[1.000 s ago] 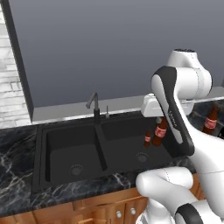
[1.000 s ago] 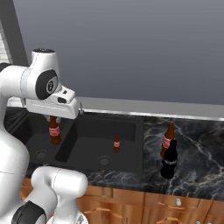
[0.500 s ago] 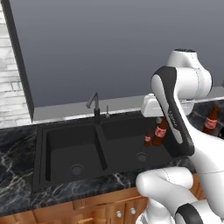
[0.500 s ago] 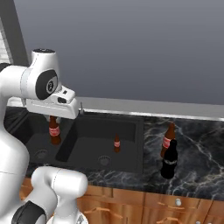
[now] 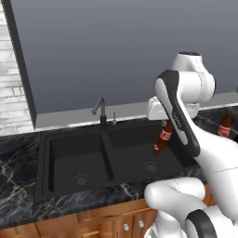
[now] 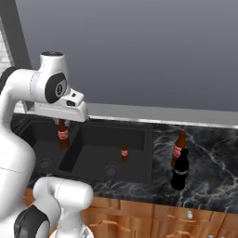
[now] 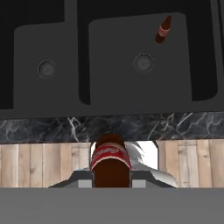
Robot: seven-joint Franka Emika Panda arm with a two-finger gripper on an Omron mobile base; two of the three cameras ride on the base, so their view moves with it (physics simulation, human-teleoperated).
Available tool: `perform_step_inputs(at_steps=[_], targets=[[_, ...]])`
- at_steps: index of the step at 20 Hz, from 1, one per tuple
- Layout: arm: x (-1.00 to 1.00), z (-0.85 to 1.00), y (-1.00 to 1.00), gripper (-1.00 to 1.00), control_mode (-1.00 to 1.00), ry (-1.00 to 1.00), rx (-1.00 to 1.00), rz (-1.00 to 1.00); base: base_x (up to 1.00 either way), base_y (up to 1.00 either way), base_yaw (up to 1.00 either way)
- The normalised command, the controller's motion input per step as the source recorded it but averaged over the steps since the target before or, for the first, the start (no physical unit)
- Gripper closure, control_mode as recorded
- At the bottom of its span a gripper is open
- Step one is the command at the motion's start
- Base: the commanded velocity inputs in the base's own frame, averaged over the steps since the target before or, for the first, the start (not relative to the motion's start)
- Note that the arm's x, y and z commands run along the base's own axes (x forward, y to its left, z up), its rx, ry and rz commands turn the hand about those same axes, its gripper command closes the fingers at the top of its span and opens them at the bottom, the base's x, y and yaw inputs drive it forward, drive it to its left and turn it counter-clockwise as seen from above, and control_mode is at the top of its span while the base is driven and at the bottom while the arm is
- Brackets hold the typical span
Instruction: Place the large bottle from the dining counter next to the other large bottle outside the sink, and place the small bottle from the dining counter next to the other small bottle inside the sink.
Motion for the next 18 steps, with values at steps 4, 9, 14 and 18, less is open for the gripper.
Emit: perform_step_inputs(at_steps=[4, 9, 14, 18], targets=[[0.68, -0.2, 0.0, 1.0, -1.0, -0.07, -0.04, 0.0, 0.0, 0.0, 0.0], [0.2, -0.25, -0.08, 1.0, -1.0, -0.04, 0.0, 0.0, 0.0, 0.0, 0.0], [0.3, -0.41, -0.05, 1.0, -1.0, -0.01, 0.0, -0.07, 0.0, 0.0, 0.0], [0.43, -0.41, 0.0, 1.0, -1.0, 0.0, -0.02, -0.16, 0.0, 0.0, 0.0]])
